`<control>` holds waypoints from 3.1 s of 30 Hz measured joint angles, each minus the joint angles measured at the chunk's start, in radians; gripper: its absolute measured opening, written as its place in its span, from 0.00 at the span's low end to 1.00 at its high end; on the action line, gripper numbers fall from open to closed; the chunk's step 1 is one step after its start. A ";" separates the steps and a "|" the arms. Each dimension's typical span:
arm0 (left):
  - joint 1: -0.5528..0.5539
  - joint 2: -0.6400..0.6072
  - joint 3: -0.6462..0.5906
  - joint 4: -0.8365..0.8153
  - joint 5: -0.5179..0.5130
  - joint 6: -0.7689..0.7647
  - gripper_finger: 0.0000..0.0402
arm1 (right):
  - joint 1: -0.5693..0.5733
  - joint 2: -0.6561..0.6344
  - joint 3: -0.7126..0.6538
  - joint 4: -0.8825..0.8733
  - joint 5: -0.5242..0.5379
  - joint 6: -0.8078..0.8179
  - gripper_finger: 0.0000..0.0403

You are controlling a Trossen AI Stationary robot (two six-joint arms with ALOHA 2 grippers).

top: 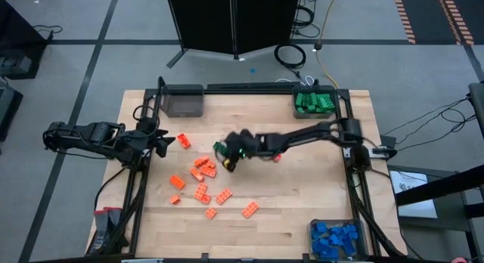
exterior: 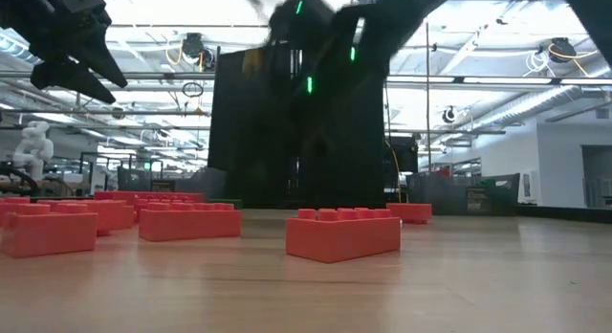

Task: Sort blocks
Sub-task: Put the green game piece into the top right black bin

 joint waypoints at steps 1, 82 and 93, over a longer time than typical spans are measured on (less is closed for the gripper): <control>0.000 0.000 0.000 -0.001 0.000 0.002 0.61 | -0.009 -0.039 0.003 -0.011 0.008 -0.003 0.30; 0.000 0.004 0.000 0.002 -0.028 -0.005 0.61 | -0.285 -0.293 0.006 -0.096 -0.227 -0.177 0.61; 0.000 0.004 0.000 0.001 -0.022 -0.005 0.61 | -0.097 -0.007 0.005 0.123 -0.056 -0.247 0.61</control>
